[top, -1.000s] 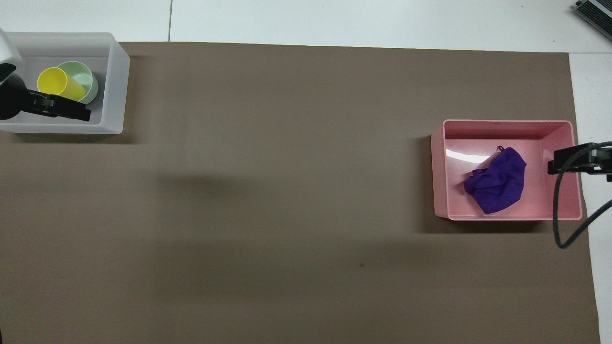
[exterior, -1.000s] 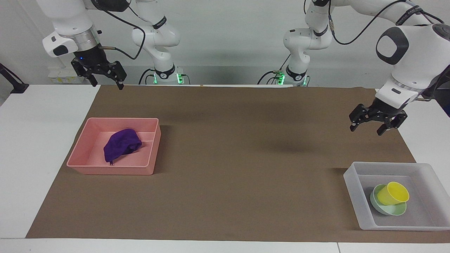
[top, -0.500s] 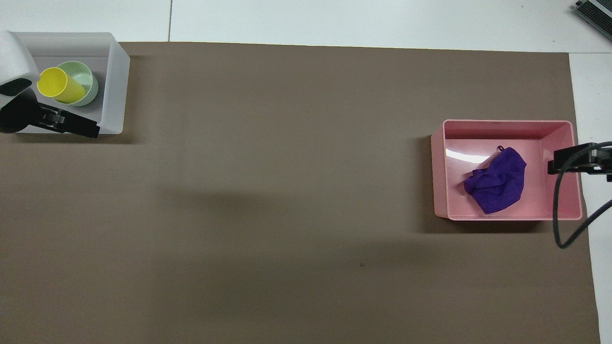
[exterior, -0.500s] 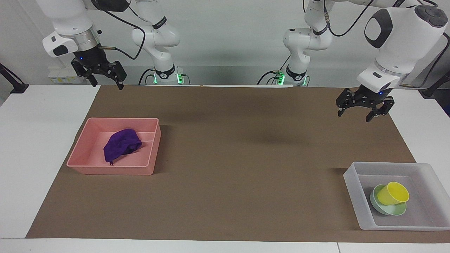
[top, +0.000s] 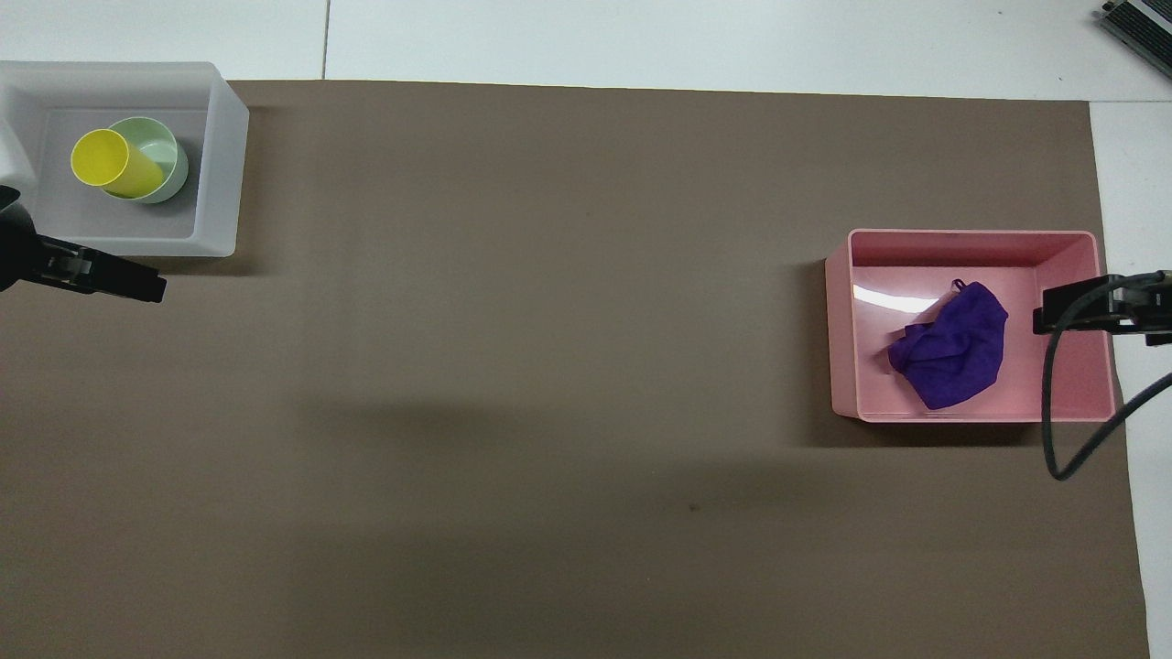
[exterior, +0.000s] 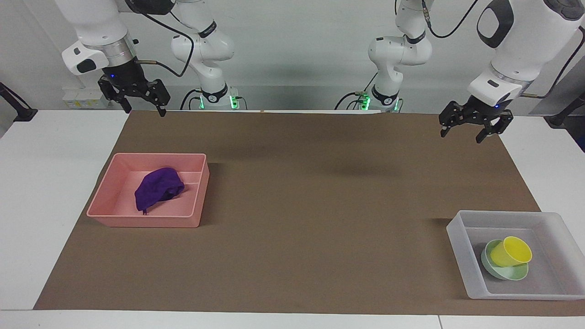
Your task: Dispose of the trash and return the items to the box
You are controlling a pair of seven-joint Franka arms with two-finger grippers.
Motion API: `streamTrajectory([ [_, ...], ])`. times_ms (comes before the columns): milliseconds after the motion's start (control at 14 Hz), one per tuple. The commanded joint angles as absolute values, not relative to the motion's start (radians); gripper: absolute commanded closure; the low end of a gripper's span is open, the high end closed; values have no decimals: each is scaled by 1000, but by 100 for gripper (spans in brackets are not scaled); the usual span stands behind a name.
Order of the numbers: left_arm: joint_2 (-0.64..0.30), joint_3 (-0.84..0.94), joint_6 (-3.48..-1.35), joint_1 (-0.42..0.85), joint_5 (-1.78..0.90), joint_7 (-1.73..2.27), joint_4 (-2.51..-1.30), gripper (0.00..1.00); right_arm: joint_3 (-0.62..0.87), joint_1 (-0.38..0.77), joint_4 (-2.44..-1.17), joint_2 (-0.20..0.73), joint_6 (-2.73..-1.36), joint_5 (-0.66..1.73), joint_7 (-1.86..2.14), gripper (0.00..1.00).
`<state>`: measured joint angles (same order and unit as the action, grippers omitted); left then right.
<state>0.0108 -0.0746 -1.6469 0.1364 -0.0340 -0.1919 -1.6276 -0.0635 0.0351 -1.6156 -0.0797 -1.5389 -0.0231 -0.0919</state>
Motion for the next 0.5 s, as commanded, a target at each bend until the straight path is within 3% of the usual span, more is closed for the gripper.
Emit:
streamTrajectory([
  [0, 40, -74, -1644, 135, -14, -169, -1663, 0, -75, 43, -1623, -87, -1545, -9, -104, 0],
  [429, 40, -74, -1644, 132, -14, -170, -1663, 0, -75, 29, -1623, -89, -1536, -9, -98, 0],
])
